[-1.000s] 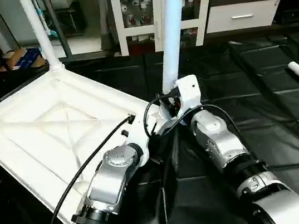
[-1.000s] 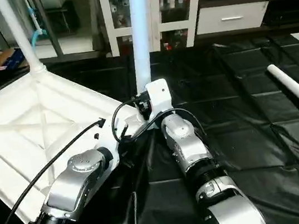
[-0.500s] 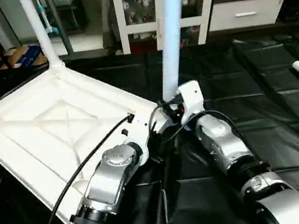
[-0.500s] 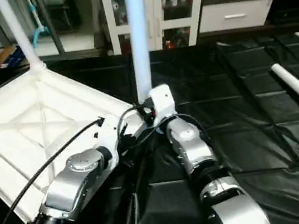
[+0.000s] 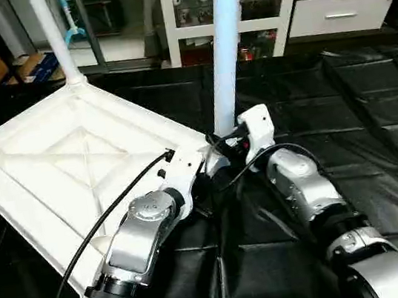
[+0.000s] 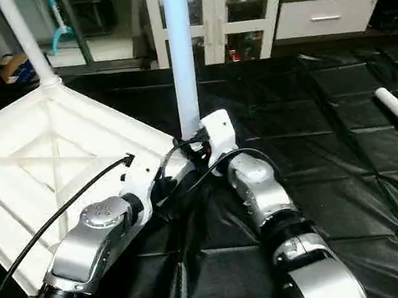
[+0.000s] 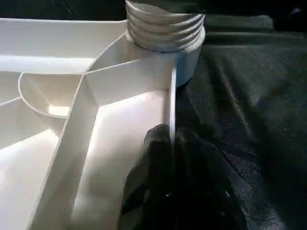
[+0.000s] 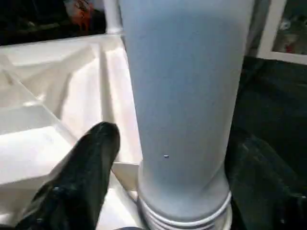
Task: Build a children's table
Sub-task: Insert table leg to table base
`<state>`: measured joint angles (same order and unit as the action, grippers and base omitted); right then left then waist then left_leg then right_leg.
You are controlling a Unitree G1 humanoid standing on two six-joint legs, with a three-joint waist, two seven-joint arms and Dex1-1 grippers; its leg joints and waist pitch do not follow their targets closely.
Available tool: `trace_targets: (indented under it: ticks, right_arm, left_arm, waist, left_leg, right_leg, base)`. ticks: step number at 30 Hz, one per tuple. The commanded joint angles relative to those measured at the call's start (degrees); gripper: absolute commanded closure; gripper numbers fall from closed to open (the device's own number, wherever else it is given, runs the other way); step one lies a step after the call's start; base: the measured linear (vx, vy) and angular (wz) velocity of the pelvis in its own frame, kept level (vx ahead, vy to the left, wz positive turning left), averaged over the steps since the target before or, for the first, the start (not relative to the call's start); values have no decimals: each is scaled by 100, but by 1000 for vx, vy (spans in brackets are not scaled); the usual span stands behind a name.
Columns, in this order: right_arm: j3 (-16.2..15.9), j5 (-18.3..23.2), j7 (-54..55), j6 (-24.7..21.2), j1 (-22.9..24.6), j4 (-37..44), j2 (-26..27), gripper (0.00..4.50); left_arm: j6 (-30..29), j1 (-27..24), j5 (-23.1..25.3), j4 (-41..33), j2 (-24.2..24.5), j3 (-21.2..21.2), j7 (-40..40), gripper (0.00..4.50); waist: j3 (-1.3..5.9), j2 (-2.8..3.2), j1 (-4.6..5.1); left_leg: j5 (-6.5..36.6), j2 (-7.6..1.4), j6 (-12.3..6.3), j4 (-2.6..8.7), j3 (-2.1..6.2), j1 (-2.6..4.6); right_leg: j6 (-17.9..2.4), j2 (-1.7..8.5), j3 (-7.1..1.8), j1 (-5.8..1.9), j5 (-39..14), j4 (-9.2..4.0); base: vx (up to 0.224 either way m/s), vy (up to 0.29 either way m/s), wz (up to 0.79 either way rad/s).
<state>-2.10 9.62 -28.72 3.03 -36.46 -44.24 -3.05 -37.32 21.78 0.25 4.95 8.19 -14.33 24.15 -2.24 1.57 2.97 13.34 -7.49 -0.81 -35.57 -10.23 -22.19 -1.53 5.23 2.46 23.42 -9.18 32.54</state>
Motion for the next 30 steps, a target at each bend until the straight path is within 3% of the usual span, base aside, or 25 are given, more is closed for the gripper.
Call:
trace_targets:
  ticks: [1,6,9,12,15,18,20,27,30]
  right_arm:
    - [-32,97,-228,-118,34,208,-5,82]
    - [18,91,-341,-138,52,257,-110,38]
    - [32,80,-356,-157,59,288,-164,14]
    - [69,108,-464,-255,96,395,-241,14]
    - [69,137,-619,-329,141,482,-355,14]
    - [48,171,-792,-392,206,597,-463,14]
    - [21,208,-960,-452,277,707,-557,14]
    - [-96,416,-1843,-719,654,1297,-950,14]
    - [-129,471,-2124,-761,761,1431,-1093,14]
  left_arm:
    - [132,-100,-43,-148,44,27,50,450]
    - [114,-149,-84,-231,113,-33,160,450]
    - [100,-173,-92,-264,140,-53,197,450]
    - [78,-207,-102,-327,182,-86,280,450]
    - [52,-250,-128,-422,265,-169,450,450]
    - [39,-318,-168,-531,364,-258,624,450]
    - [92,-380,-186,-592,441,-317,730,450]
    - [162,-592,-264,-817,686,-424,1068,450]
    - [218,-675,-291,-934,804,-478,1229,450]
  waist:
    - [327,-24,-72]
    - [310,-21,-72]
    - [315,-20,-87]
    - [327,-25,-97]
    - [347,-27,-125]
    - [342,-31,-168]
    - [331,-27,-225]
    - [318,-35,-268]
    - [329,-38,-293]
  left_leg:
    - [140,-554,-967,467,194,96]
    - [589,-552,-678,506,189,112]
    - [574,-541,-600,507,187,108]
    - [478,-532,-623,491,184,102]
    - [159,-530,-767,455,184,108]
    - [94,-533,-843,442,175,114]
    - [209,-542,-799,454,173,125]
    - [546,-540,-603,490,173,138]
    - [466,-536,-593,476,168,144]
  right_leg:
    - [-1650,376,-179,-286,-313,-166]
    - [-1570,357,-185,-258,-703,-209]
    - [-1551,348,-185,-265,-605,-193]
    - [-1563,352,-185,-281,-472,-177]
    - [-1606,358,-178,-289,-189,-140]
    - [-1613,358,-177,-282,-238,-138]
    - [-1557,350,-178,-278,-407,-151]
    - [-1453,333,-181,-275,-656,-178]
    - [-1448,339,-185,-274,-533,-163]
  base:
    - [0,0,0]
    - [0,0,0]
    - [0,0,0]
    - [0,0,0]
    - [0,0,0]
    - [0,0,0]
    - [0,0,0]
    - [0,0,0]
    - [0,0,0]
